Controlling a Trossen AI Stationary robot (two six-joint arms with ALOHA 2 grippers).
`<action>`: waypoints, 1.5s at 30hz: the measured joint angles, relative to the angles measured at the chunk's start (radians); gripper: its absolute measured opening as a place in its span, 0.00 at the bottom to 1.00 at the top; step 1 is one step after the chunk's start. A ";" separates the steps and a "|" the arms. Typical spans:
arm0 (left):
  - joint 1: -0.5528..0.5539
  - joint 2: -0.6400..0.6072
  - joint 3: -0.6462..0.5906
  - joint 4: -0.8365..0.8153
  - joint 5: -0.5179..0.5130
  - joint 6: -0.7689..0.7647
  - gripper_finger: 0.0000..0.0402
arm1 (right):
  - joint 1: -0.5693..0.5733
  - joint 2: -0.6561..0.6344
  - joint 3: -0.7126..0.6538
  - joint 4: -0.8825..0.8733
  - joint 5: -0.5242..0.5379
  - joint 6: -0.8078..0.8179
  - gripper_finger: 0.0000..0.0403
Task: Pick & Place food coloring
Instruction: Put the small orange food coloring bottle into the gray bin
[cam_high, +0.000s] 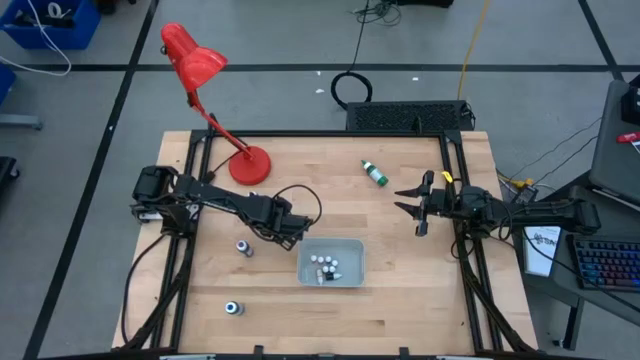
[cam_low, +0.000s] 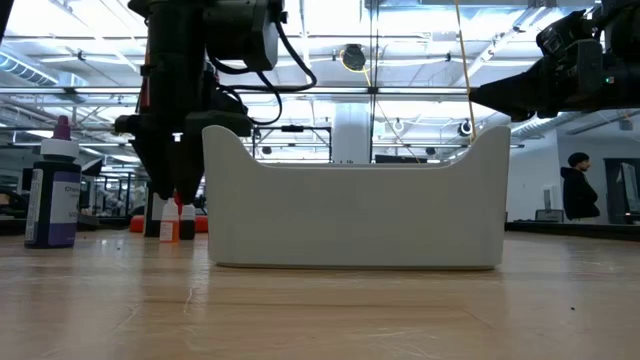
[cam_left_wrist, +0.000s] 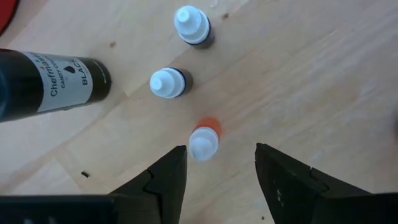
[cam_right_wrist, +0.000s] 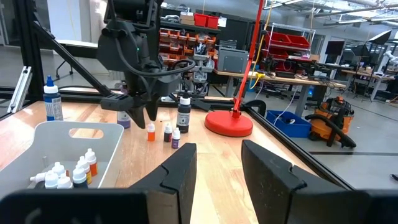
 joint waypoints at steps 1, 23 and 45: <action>0.000 0.000 0.000 0.000 0.000 0.000 0.48 | 0.000 0.000 0.000 0.000 0.000 0.000 0.29; 0.037 0.001 -0.100 0.105 0.028 0.028 0.47 | 0.000 0.000 0.000 0.000 0.000 0.000 0.29; 0.037 0.001 -0.074 0.093 0.041 0.073 0.46 | 0.000 0.000 0.000 0.000 0.000 0.000 0.29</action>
